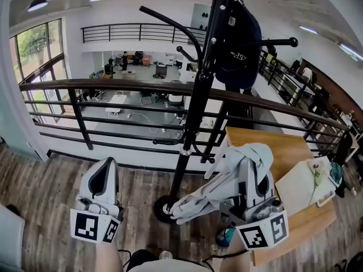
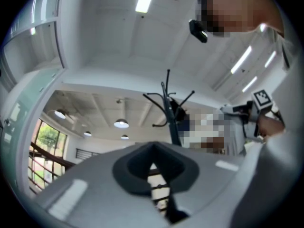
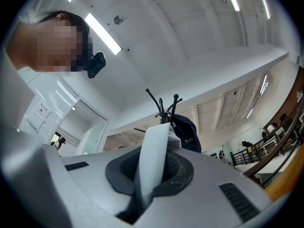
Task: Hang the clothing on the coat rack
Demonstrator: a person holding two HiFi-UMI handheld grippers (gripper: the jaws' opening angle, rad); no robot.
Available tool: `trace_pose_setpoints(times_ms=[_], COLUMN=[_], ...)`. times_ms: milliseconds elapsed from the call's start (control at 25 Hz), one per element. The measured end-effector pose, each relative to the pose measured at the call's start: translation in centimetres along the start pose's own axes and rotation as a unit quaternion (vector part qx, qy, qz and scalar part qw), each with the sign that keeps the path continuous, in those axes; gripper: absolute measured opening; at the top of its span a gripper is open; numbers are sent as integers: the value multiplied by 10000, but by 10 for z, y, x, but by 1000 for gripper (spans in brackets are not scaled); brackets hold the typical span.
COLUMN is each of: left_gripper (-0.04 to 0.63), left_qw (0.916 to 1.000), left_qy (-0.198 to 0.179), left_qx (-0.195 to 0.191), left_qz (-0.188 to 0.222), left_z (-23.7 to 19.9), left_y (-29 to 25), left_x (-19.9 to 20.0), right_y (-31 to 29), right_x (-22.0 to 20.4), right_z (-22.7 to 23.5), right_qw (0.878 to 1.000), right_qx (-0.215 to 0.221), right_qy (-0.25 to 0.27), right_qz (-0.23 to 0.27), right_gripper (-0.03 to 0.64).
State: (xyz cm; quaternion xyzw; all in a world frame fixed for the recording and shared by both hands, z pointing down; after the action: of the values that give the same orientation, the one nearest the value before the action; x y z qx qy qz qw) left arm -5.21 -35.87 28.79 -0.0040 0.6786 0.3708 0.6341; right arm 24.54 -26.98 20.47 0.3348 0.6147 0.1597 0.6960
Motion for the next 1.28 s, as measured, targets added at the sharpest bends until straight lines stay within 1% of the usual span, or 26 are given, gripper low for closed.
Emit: trace_pose_setpoints(times_ms=[120, 240, 440, 600, 880, 1160, 1280], left_gripper=[6, 6, 6, 6, 6, 6, 6], left_qw=[10000, 9998, 9976, 9946, 9846, 9763, 9721], left_qy=[52, 149, 358, 528, 959, 1251, 1339], left_qx=[-21, -161, -595, -890, -1461, -1765, -1924], left_qz=[13, 16, 38, 80, 54, 74, 94], left_z=[-5, -10, -22, -44, -62, -96, -119], left_y=[-10, -23, -54, -75, -100, -111, -117], left_x=[-8, -20, -35, -46, -67, -90, -107], right_y=[-10, -19, -40, -59, -87, -122, -141], right_x=[-3, -5, -6, -8, 8, 4, -12], right_z=[2, 4, 2, -8, -20, -36, -46], right_qw=[10000, 9998, 9987, 9961, 9871, 9792, 9760], right_qx=[6, -58, -272, -502, -979, -1265, -1396], right_qy=[65, 180, 424, 731, 1265, 1589, 1672], right_qz=[-30, -41, -22, -24, -24, 12, 49], right_gripper=[6, 6, 8, 7, 8, 8, 8])
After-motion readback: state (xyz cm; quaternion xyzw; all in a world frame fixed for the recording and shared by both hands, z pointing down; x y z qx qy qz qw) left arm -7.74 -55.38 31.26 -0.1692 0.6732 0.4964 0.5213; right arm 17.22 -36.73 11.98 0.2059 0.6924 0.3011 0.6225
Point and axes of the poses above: the fingertips, and each gripper's own axes: y backward along the fingers, z to its right, x out of its top, the point moved 4 cm from there along y, backward along the fingers, and after that the axes turned 10 degrees about z, right-handed, at the moved point
